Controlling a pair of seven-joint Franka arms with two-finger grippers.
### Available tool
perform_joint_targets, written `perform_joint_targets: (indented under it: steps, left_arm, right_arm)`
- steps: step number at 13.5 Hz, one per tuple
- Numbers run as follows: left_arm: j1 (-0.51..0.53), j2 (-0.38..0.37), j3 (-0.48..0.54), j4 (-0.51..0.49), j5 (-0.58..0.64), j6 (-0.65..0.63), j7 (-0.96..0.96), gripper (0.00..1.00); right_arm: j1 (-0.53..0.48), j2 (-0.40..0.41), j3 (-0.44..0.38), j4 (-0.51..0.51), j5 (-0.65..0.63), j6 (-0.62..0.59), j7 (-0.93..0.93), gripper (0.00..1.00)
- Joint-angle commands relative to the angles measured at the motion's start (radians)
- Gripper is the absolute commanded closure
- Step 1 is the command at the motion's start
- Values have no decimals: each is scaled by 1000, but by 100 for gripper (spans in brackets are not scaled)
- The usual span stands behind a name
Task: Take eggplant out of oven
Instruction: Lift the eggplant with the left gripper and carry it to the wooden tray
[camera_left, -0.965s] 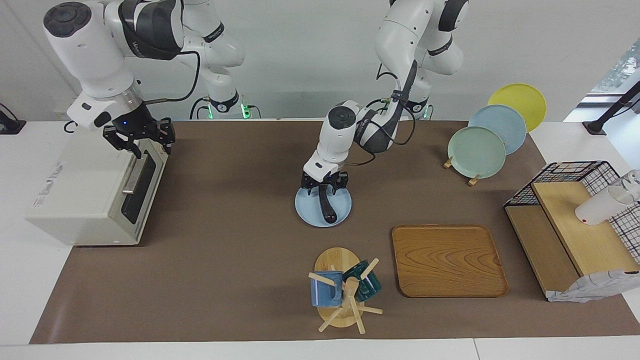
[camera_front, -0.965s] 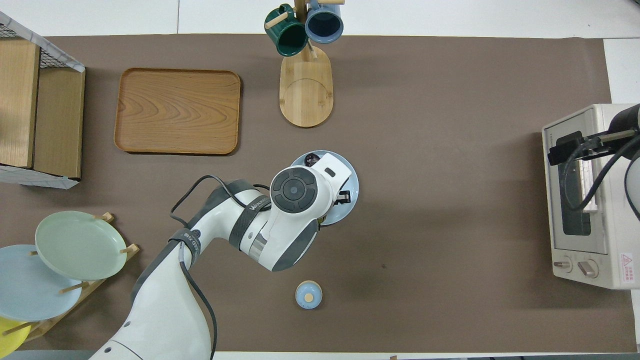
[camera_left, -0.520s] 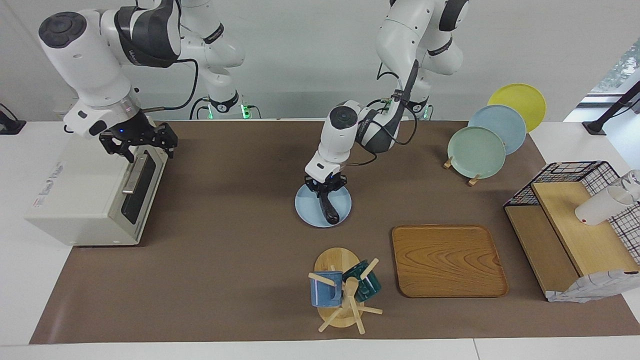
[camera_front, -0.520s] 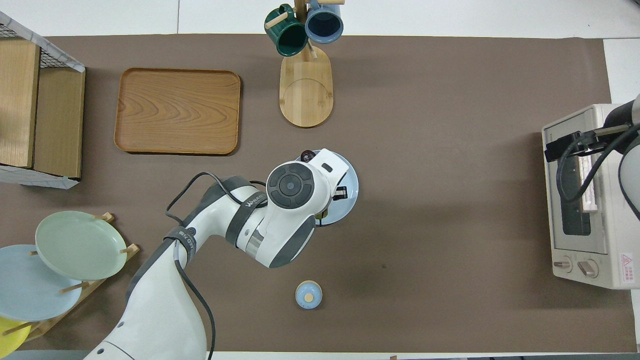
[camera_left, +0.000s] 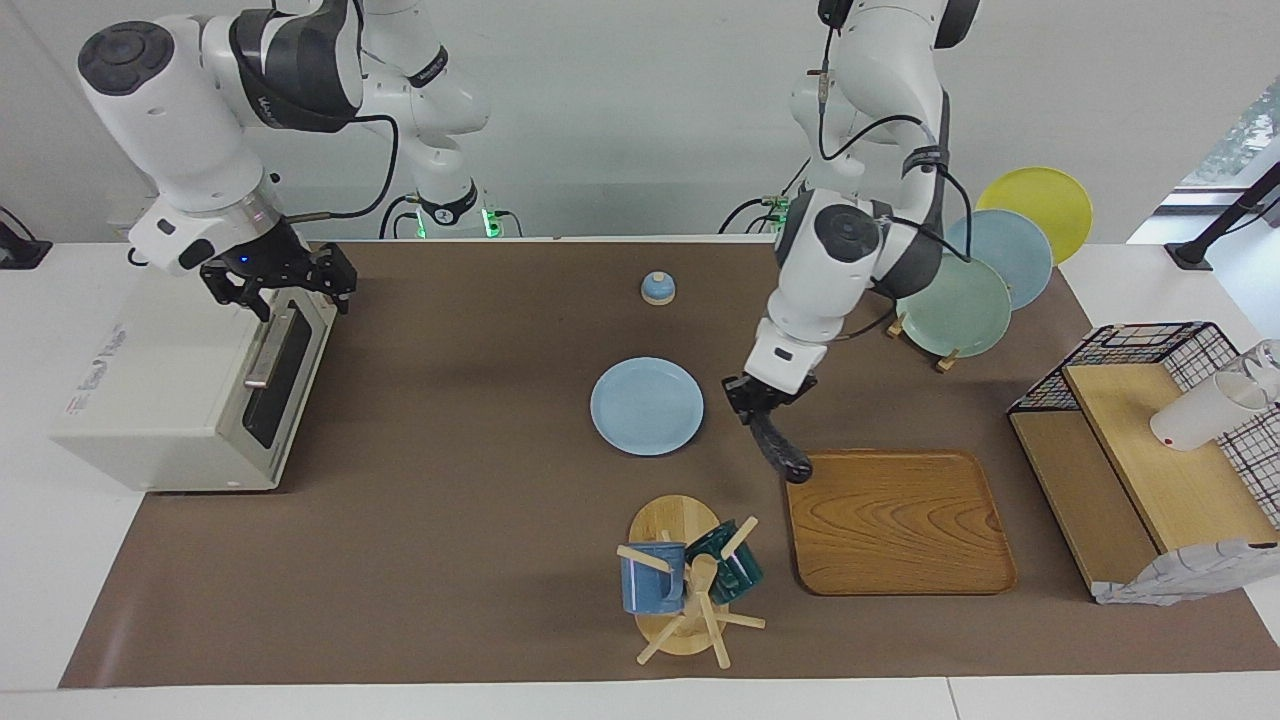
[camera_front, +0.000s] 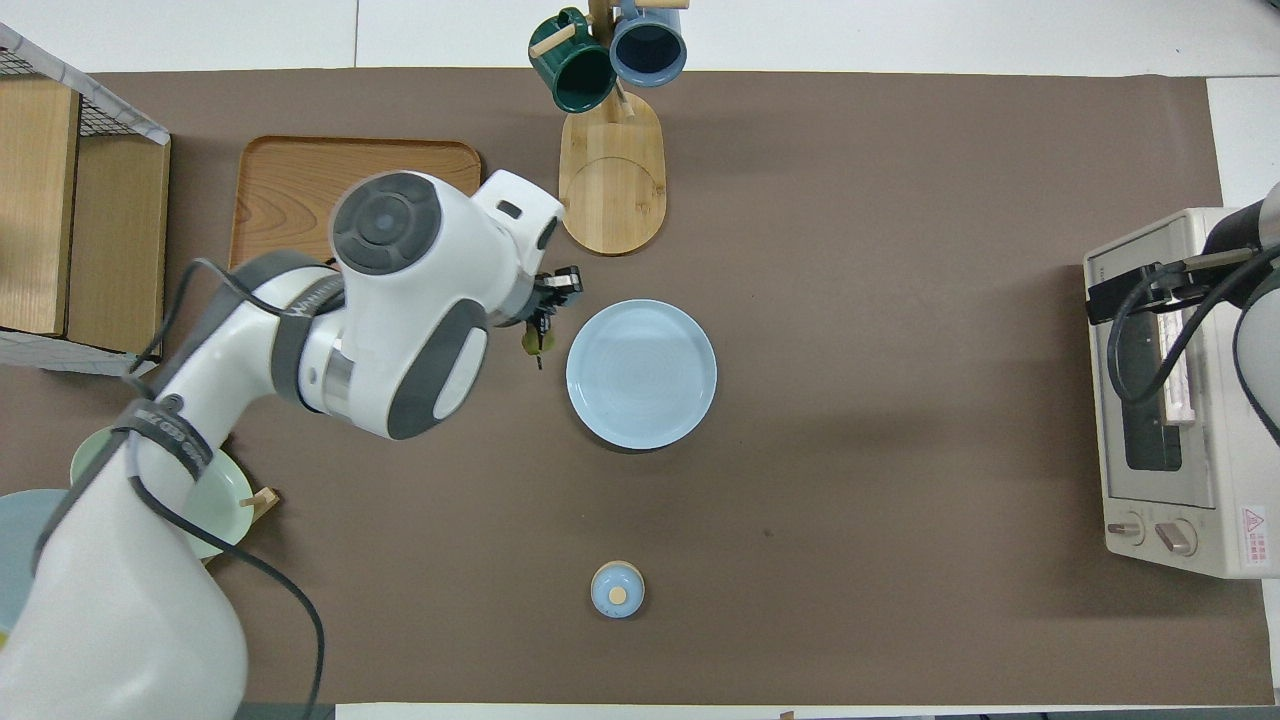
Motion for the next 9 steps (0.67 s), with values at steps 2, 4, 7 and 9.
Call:
perform_joint_targets:
  steps: [2,4,7,9]
  left_arm:
    - [154,31,-11,14,-2,2,215,100]
    - [197,87,-9,84,-2,11,295,100]
    - [237,233,-9,240,25,11,297,100]
    - [255,307,-9,320,42,40,301,100]
  right_arm:
    - [1,-19,-5,6,23,-26,4,0]
    - [3,-30,-5,1,22,-24,8,0]
    - [0,-28,-6,1,22,-10,14,0]
    - [0,-27,-6,6,22,-9,30,0]
